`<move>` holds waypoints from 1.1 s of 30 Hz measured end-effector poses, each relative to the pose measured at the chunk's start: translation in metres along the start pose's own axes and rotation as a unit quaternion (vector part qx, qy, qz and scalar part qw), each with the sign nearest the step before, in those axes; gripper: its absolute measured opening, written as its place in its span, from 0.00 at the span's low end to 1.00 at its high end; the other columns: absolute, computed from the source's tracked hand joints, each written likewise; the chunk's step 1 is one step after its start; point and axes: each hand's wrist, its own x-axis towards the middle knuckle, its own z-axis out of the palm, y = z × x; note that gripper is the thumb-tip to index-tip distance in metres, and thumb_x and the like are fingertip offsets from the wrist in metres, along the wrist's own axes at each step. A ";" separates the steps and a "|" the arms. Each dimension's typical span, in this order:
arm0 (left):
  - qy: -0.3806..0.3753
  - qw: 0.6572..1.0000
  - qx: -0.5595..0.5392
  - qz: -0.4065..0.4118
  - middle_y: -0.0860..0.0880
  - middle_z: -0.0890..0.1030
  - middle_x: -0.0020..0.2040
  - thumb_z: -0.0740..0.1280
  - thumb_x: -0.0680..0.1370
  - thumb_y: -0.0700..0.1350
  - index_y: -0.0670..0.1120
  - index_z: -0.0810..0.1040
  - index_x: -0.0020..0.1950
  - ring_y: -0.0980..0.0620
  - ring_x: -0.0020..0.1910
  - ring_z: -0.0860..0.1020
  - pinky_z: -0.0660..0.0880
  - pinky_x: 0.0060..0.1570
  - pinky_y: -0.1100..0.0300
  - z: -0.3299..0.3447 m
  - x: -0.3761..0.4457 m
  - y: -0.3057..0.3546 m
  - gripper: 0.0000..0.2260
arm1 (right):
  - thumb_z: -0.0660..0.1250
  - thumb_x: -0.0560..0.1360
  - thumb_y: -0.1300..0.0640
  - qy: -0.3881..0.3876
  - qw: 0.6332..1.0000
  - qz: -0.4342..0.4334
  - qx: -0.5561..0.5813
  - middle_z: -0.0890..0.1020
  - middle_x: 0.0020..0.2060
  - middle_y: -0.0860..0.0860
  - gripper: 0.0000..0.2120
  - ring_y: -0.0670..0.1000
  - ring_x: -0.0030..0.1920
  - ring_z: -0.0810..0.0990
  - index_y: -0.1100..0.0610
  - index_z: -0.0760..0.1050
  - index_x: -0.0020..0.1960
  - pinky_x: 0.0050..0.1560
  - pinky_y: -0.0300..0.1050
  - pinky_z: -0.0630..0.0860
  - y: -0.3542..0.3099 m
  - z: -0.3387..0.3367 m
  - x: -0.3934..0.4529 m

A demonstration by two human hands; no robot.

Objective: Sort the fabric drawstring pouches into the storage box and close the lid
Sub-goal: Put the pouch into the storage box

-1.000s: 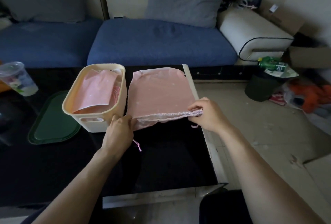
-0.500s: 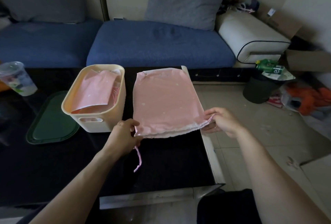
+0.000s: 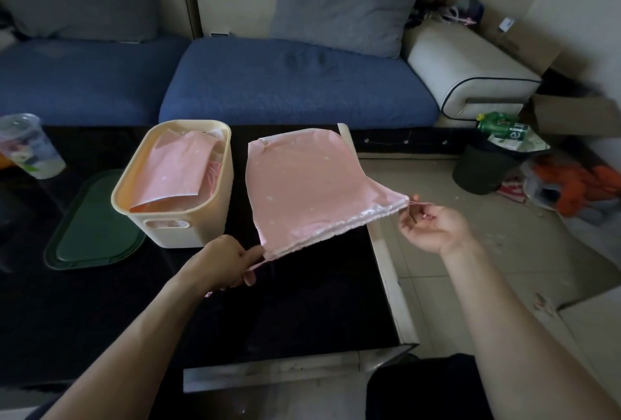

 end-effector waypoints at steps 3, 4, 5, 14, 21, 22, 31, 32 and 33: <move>-0.001 1.000 -0.016 -0.008 0.52 0.75 0.23 0.56 0.84 0.57 0.41 0.79 0.37 0.54 0.24 0.73 0.74 0.35 0.59 -0.002 -0.001 0.006 0.25 | 0.52 0.85 0.61 0.018 0.998 0.002 0.066 0.79 0.26 0.52 0.14 0.51 0.39 0.78 0.61 0.73 0.47 0.47 0.46 0.76 -0.002 -0.005 0.006; -0.013 1.000 -0.008 -0.007 0.51 0.74 0.23 0.54 0.84 0.57 0.41 0.79 0.37 0.52 0.25 0.73 0.75 0.37 0.58 -0.005 -0.002 0.008 0.27 | 0.50 0.86 0.58 0.018 0.997 -0.004 0.078 0.76 0.23 0.51 0.17 0.51 0.37 0.77 0.61 0.73 0.45 0.51 0.50 0.77 -0.003 -0.007 0.008; -0.022 0.999 -0.021 -0.013 0.49 0.73 0.23 0.53 0.84 0.60 0.42 0.78 0.33 0.50 0.24 0.72 0.74 0.39 0.57 -0.007 -0.002 0.011 0.29 | 0.48 0.86 0.56 0.021 0.996 -0.012 0.084 0.71 0.20 0.49 0.19 0.50 0.33 0.75 0.60 0.73 0.44 0.51 0.52 0.78 -0.003 -0.009 0.010; 0.035 0.820 -0.566 0.080 0.50 0.55 0.27 0.62 0.83 0.50 0.49 0.59 0.30 0.52 0.27 0.53 0.50 0.31 0.55 -0.006 -0.012 0.034 0.23 | 0.70 0.76 0.50 0.100 0.908 -0.171 -0.369 0.67 0.22 0.46 0.17 0.45 0.20 0.65 0.54 0.68 0.34 0.28 0.42 0.63 -0.002 -0.011 0.022; 0.010 0.786 -0.604 0.132 0.49 0.54 0.32 0.62 0.82 0.46 0.46 0.69 0.35 0.53 0.28 0.54 0.55 0.31 0.58 -0.011 -0.008 0.027 0.16 | 0.55 0.85 0.58 -0.036 0.850 -0.193 -0.488 0.66 0.18 0.44 0.16 0.43 0.19 0.65 0.58 0.74 0.41 0.31 0.44 0.61 0.014 0.001 0.014; 0.016 0.800 -0.585 0.130 0.50 0.55 0.32 0.61 0.83 0.47 0.43 0.74 0.40 0.54 0.29 0.56 0.57 0.31 0.60 -0.009 -0.007 0.026 0.14 | 0.54 0.86 0.59 -0.056 0.845 -0.202 -0.492 0.66 0.20 0.45 0.17 0.43 0.21 0.65 0.59 0.75 0.43 0.32 0.43 0.61 0.015 0.000 0.013; 0.114 0.857 -0.463 0.198 0.42 0.80 0.37 0.74 0.69 0.44 0.32 0.66 0.29 0.49 0.42 0.79 0.73 0.52 0.56 0.000 -0.004 0.023 0.22 | 0.63 0.81 0.63 -0.155 0.911 -0.213 -0.317 0.79 0.32 0.52 0.05 0.47 0.25 0.72 0.60 0.78 0.52 0.26 0.41 0.74 0.007 0.003 0.005; 0.092 0.836 -0.496 0.214 0.41 0.81 0.37 0.74 0.67 0.43 0.34 0.67 0.27 0.46 0.45 0.81 0.74 0.54 0.56 0.001 -0.004 0.026 0.20 | 0.62 0.82 0.64 -0.157 0.911 -0.208 -0.320 0.78 0.32 0.51 0.06 0.45 0.23 0.68 0.60 0.78 0.52 0.23 0.39 0.68 0.006 0.003 0.005; 0.070 0.814 -0.532 0.223 0.40 0.81 0.34 0.73 0.68 0.41 0.37 0.68 0.26 0.44 0.45 0.83 0.76 0.52 0.56 0.000 -0.005 0.028 0.17 | 0.60 0.82 0.65 -0.158 0.905 -0.209 -0.336 0.77 0.32 0.51 0.07 0.44 0.23 0.65 0.60 0.78 0.52 0.22 0.37 0.63 0.005 0.002 0.006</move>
